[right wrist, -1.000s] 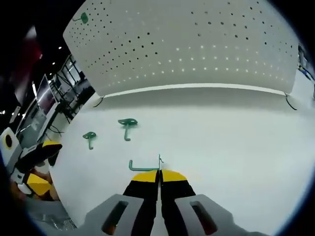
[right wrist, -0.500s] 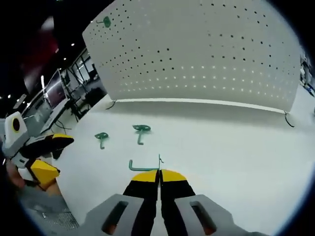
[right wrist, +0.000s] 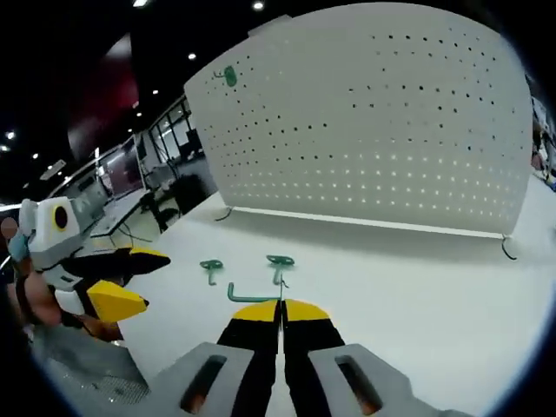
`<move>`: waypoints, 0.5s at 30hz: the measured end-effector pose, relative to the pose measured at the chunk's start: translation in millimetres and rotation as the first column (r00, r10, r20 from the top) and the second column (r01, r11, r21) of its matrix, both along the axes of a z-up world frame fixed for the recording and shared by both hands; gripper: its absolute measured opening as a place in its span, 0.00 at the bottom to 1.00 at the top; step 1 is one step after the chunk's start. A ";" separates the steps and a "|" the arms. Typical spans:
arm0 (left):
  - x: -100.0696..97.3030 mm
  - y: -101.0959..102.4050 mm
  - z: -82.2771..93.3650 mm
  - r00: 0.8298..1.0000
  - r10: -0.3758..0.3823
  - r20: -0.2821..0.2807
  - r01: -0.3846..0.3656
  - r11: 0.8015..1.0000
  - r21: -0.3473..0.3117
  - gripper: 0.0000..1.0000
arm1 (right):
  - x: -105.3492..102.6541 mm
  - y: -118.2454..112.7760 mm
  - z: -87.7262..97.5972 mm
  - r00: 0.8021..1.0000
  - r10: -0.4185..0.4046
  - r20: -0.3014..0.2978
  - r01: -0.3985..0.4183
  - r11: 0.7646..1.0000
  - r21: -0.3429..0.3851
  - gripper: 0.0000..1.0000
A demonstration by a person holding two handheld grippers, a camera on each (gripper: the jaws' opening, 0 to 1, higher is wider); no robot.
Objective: Insert the hook assembly into the mounting plate slot until the hook locks in place.
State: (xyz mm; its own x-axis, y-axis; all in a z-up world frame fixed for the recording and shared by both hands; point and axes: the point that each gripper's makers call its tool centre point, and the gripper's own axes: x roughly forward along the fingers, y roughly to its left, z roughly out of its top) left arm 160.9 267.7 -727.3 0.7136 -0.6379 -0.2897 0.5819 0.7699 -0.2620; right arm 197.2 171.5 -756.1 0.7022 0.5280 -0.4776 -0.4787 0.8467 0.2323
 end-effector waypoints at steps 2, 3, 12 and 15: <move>-1.0 -1.9 3.2 1.000 0.004 -0.003 -0.004 1.000 -0.017 0.48 | -2.3 0.6 2.9 1.000 0.004 0.013 -0.004 1.000 0.002 0.00; -1.9 -4.1 5.8 1.000 0.002 -0.002 -0.002 0.999 -0.035 0.48 | -3.7 1.4 4.2 1.000 0.007 0.017 -0.007 1.000 0.008 0.00; -8.8 -13.4 14.8 1.000 0.002 -0.017 -0.004 0.996 -0.086 0.42 | -18.5 12.5 25.9 0.995 0.045 0.085 -0.053 0.993 0.104 0.00; -13.0 -18.7 18.2 1.000 -0.012 -0.019 0.010 0.995 -0.104 0.37 | -23.0 16.2 33.3 0.991 0.066 0.119 -0.081 0.989 0.120 0.00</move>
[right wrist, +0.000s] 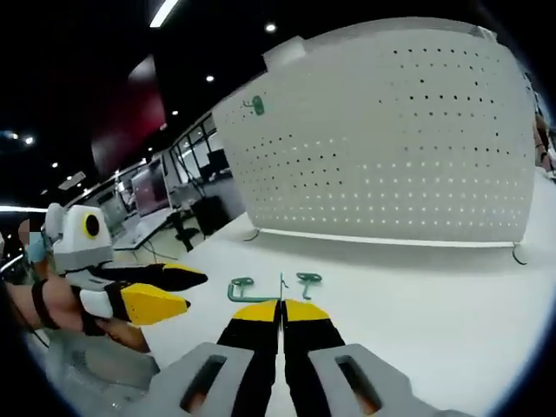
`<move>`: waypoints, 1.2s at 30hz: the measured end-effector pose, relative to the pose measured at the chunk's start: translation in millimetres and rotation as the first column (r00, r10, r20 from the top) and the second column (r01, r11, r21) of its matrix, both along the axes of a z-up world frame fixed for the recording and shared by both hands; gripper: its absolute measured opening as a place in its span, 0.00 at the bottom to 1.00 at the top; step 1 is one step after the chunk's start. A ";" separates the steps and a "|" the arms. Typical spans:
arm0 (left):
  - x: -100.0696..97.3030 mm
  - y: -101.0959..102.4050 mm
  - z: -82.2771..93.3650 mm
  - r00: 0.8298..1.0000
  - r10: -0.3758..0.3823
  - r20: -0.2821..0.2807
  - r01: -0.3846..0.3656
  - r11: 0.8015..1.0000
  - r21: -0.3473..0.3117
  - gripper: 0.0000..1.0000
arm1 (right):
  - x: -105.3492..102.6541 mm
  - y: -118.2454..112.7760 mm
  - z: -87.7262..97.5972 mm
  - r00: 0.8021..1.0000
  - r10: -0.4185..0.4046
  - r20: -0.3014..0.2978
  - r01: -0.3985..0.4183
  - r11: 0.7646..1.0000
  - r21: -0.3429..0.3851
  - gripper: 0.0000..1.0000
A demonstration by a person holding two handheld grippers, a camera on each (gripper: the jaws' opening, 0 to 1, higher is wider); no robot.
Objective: Insert the hook assembly into the mounting plate slot until the hook locks in place.
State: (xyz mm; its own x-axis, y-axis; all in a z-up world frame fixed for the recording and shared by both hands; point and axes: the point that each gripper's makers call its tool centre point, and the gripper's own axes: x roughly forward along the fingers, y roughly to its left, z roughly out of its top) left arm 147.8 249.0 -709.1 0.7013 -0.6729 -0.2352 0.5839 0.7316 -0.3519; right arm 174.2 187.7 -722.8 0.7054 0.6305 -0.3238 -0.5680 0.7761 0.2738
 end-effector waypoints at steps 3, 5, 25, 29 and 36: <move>-1.0 -3.8 4.8 1.000 0.002 -0.003 -0.002 0.999 -0.037 0.37 | -4.7 2.0 8.2 0.999 0.013 0.031 -0.014 1.000 0.019 0.00; -1.8 -6.5 9.6 1.000 -0.001 -0.002 0.001 0.998 -0.061 0.34 | -7.1 3.4 12.7 0.998 0.025 0.053 -0.027 0.999 0.028 0.00; -0.6 -17.5 27.8 0.997 -0.016 -0.073 -0.001 0.973 -0.229 0.08 | -15.7 23.1 45.0 0.975 0.096 0.201 -0.113 0.991 0.074 0.00; 0.2 -18.8 30.8 0.997 -0.014 -0.082 -0.007 0.967 -0.254 0.07 | -17.6 25.5 47.6 0.971 0.108 0.211 -0.126 0.989 0.071 0.00; 1.1 -21.4 34.1 0.994 -0.004 -0.113 -0.031 0.953 -0.301 0.04 | -20.9 25.6 51.3 0.967 0.110 0.231 -0.131 0.989 0.075 0.00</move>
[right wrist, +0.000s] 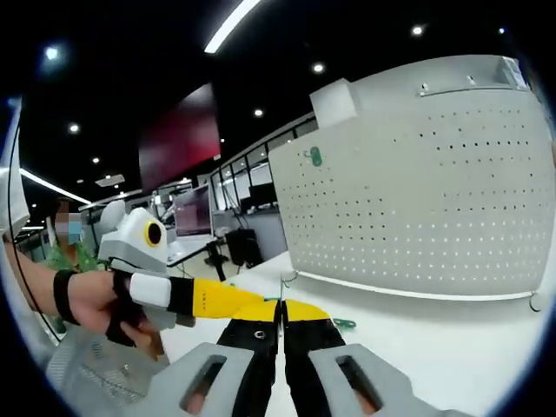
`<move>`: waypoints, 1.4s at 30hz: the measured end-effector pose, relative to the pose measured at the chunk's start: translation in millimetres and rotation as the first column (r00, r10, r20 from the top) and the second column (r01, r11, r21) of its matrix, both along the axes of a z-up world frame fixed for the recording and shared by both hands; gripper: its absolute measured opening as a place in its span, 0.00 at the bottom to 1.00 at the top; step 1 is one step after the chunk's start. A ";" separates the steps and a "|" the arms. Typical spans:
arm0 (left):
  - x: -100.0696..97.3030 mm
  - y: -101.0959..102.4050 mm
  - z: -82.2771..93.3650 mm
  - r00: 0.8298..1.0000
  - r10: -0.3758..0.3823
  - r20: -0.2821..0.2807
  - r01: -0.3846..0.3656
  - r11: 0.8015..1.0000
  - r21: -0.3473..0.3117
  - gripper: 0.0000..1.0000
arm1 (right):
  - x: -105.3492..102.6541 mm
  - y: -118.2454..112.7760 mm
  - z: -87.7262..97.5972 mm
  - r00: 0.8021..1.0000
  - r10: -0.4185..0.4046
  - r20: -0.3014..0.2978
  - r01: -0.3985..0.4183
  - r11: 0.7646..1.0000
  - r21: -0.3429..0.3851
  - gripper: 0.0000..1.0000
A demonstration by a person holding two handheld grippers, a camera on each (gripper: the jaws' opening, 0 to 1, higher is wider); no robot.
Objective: Insert the hook assembly into the mounting plate slot until the hook locks in place.
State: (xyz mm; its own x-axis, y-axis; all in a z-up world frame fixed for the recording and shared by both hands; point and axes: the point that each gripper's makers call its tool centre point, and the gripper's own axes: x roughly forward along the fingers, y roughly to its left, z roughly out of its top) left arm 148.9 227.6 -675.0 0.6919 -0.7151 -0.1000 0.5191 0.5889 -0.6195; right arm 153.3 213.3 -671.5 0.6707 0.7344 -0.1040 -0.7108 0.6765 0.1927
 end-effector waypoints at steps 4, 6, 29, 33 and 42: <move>-0.7 -1.0 4.6 1.000 0.002 0.017 -0.002 1.000 -0.009 0.04 | -1.0 -1.5 5.0 1.000 -0.001 0.011 0.000 1.000 0.016 0.00; -0.1 -1.8 6.5 1.000 0.009 0.025 -0.009 1.000 -0.011 0.03 | -0.4 -1.8 7.1 1.000 0.001 0.017 -0.001 1.000 0.009 0.00; 33.8 11.1 40.7 0.964 0.122 0.236 -0.156 0.979 0.129 0.03 | -12.3 -44.4 13.0 0.999 -0.047 0.017 0.047 0.998 -0.029 0.12; 46.3 16.6 48.6 0.952 0.142 0.270 -0.190 0.968 0.162 0.03 | -13.4 -51.2 3.6 0.998 -0.059 -0.007 0.058 0.996 -0.064 0.18; 76.6 33.9 71.6 0.920 0.200 0.336 -0.284 0.932 0.225 0.03 | -22.7 -54.5 -8.7 0.997 -0.058 -0.060 0.052 0.994 -0.097 0.19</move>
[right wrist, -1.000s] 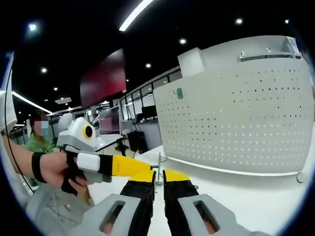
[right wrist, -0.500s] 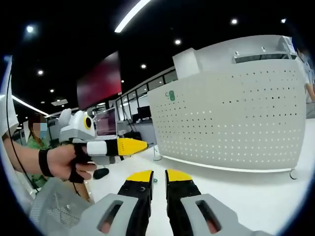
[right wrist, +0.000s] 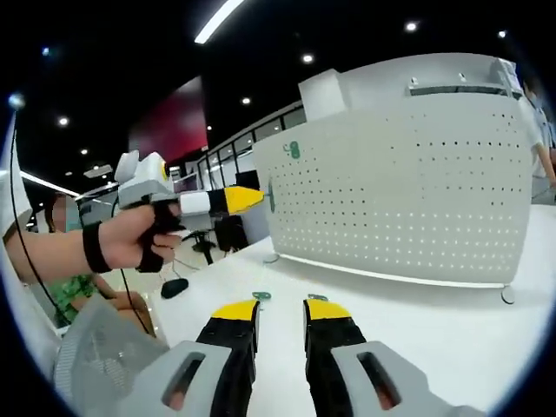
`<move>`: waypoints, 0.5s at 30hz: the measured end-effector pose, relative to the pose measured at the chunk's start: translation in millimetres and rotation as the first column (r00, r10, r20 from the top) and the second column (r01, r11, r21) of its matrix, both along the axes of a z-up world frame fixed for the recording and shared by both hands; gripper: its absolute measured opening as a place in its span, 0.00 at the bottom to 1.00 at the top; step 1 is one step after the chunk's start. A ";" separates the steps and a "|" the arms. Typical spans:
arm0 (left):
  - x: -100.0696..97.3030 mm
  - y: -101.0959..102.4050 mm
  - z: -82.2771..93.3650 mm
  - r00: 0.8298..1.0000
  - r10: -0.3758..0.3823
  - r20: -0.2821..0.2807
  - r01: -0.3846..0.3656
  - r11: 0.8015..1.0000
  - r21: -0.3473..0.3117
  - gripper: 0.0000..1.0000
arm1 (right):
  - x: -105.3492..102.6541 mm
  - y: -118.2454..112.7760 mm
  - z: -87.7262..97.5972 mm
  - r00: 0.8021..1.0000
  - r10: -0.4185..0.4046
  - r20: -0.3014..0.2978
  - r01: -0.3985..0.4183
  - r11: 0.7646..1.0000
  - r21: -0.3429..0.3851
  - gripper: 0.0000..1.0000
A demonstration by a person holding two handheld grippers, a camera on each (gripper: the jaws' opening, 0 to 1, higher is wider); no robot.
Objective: Insert the hook assembly into the mounting plate slot until the hook locks in place.
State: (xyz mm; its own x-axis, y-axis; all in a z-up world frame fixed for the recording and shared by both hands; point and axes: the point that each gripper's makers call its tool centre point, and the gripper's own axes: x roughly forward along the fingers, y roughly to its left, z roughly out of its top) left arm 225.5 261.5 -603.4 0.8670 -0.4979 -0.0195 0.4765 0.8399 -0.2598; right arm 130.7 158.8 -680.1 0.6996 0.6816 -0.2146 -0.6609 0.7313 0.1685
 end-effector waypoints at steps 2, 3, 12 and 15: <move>6.2 2.0 5.6 1.000 0.008 0.022 -0.008 1.000 0.025 0.03 | -1.8 -0.3 -0.9 1.000 0.001 -0.002 -0.001 1.000 -0.004 0.20; 11.0 3.6 7.9 1.000 0.015 0.021 -0.016 0.999 0.037 0.03 | -2.4 -0.5 -1.2 1.000 0.000 -0.005 0.000 1.000 -0.004 0.20; 43.4 17.2 37.1 0.990 0.103 0.092 -0.112 0.989 0.099 0.03 | -7.6 -3.7 -3.8 1.000 -0.011 -0.018 0.010 1.000 -0.027 0.20; 50.5 21.2 41.0 0.987 0.133 0.094 -0.143 0.984 0.105 0.03 | -8.4 -5.1 -5.3 1.000 -0.017 -0.024 0.016 0.999 -0.043 0.20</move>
